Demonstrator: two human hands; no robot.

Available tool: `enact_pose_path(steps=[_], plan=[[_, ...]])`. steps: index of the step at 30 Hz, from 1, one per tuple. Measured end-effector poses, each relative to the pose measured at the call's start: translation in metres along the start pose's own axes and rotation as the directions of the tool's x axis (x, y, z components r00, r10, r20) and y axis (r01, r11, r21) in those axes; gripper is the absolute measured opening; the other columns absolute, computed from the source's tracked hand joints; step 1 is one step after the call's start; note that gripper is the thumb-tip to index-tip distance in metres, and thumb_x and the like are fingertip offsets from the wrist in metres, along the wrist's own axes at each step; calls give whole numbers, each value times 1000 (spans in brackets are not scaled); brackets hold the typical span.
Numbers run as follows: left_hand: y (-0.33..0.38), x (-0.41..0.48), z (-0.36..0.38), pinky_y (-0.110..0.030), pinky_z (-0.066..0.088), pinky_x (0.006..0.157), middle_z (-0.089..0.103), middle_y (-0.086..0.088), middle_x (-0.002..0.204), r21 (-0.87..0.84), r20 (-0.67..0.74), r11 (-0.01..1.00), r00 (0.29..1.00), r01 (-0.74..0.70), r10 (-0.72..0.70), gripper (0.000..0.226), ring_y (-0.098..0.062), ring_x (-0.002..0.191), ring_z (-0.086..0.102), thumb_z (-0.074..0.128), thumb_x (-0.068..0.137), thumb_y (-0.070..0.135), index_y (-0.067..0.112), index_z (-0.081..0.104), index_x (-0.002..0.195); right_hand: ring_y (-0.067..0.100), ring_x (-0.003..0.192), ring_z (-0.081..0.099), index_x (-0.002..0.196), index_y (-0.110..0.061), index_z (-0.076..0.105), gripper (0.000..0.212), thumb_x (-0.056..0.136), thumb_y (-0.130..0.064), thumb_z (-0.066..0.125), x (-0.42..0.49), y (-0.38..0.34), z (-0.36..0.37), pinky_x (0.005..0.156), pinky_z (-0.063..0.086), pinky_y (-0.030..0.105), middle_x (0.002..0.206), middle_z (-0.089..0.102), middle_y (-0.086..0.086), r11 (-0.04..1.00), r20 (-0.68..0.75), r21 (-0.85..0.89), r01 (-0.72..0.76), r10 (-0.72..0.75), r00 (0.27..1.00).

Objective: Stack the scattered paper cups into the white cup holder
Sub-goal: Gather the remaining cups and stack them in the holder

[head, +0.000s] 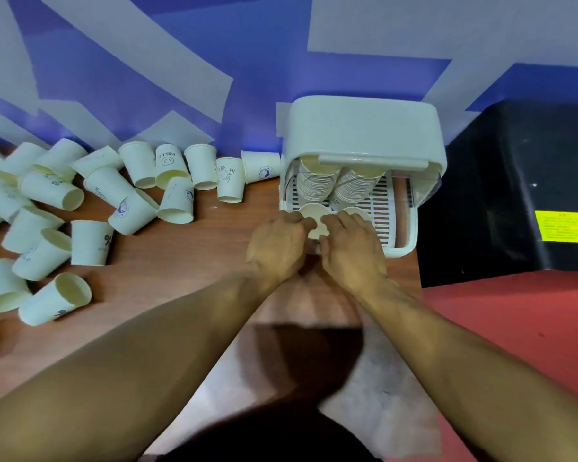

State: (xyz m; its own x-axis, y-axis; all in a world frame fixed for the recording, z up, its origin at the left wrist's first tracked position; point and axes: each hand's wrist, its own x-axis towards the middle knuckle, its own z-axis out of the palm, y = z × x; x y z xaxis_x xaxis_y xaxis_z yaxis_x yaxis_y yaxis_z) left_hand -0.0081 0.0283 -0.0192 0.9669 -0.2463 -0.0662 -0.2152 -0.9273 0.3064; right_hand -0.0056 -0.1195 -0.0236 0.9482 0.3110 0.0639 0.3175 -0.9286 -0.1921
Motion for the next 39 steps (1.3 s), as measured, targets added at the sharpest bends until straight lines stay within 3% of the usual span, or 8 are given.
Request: enact_pose_path(steps=[4, 8, 13, 22, 27, 31, 36, 39], plan=[[-21, -35, -30, -35, 44, 66, 64, -2, 102, -5, -59, 997, 996, 73, -73, 31, -30, 92, 62, 56, 86, 23, 25, 63, 117, 30, 85, 55, 103, -12, 64, 26, 78, -19, 61, 0, -51, -15, 75, 44, 39, 94, 62, 7, 995, -19, 64, 76, -75, 997], [-52, -84, -54, -38, 51, 70, 66, -1, 106, -13, -126, 988, 979, 157, -157, 32, -28, 92, 64, 57, 87, 28, 28, 64, 118, 30, 84, 56, 103, -12, 65, 27, 76, -15, 61, -8, -101, -26, 71, 46, 36, 92, 62, 7, 977, -34, 74, 198, -196, 980], [-104, -172, -81, -37, 52, 78, 67, 3, 115, -12, -213, 929, 907, 370, -364, 34, -24, 100, 63, 60, 87, 31, 28, 64, 120, 23, 106, 52, 127, -18, 57, 37, 91, -28, 54, -16, -187, -28, 84, 45, 34, 115, 58, 1, 929, 73, 144, 342, -355, 932], [-210, -324, -93, -37, 53, 75, 68, 2, 112, -157, -272, 694, 645, 702, -714, 32, -24, 100, 62, 60, 84, 33, 27, 63, 116, 28, 103, 54, 124, -10, 58, 41, 85, -24, 61, -33, -348, 13, 83, 47, 37, 116, 60, 8, 779, 111, 268, 567, -610, 785], [-281, -364, -99, -31, 45, 67, 62, 4, 115, -241, -301, 559, 487, 793, -820, 29, -26, 99, 60, 63, 86, 30, 28, 63, 115, 31, 97, 57, 110, -9, 64, 33, 80, -21, 67, -24, -429, 41, 78, 48, 39, 103, 62, 9, 746, 130, 289, 600, -652, 747], [-342, -385, -101, -28, 39, 68, 58, 4, 122, -361, -347, 483, 366, 798, -864, 26, -25, 100, 57, 59, 88, 30, 27, 63, 114, 26, 98, 53, 117, -14, 60, 36, 84, -28, 64, -12, -490, 62, 79, 46, 37, 108, 59, 3, 725, 205, 258, 639, -687, 697], [-416, -410, -96, -30, 41, 72, 53, 4, 127, -437, -286, 383, 278, 814, -917, 37, -24, 109, 55, 57, 87, 31, 28, 58, 124, 24, 102, 49, 115, -15, 57, 33, 85, -29, 61, -6, -555, 92, 81, 46, 37, 112, 55, 3, 693, 273, 287, 662, -721, 637], [-450, -416, -95, -35, 46, 79, 50, 5, 132, -461, -197, 350, 291, 815, -936, 43, -25, 114, 53, 57, 86, 33, 32, 54, 128, 24, 106, 49, 119, -14, 57, 40, 81, -25, 65, -6, -582, 111, 84, 48, 36, 117, 53, 3, 675, 266, 288, 679, -738, 621]])
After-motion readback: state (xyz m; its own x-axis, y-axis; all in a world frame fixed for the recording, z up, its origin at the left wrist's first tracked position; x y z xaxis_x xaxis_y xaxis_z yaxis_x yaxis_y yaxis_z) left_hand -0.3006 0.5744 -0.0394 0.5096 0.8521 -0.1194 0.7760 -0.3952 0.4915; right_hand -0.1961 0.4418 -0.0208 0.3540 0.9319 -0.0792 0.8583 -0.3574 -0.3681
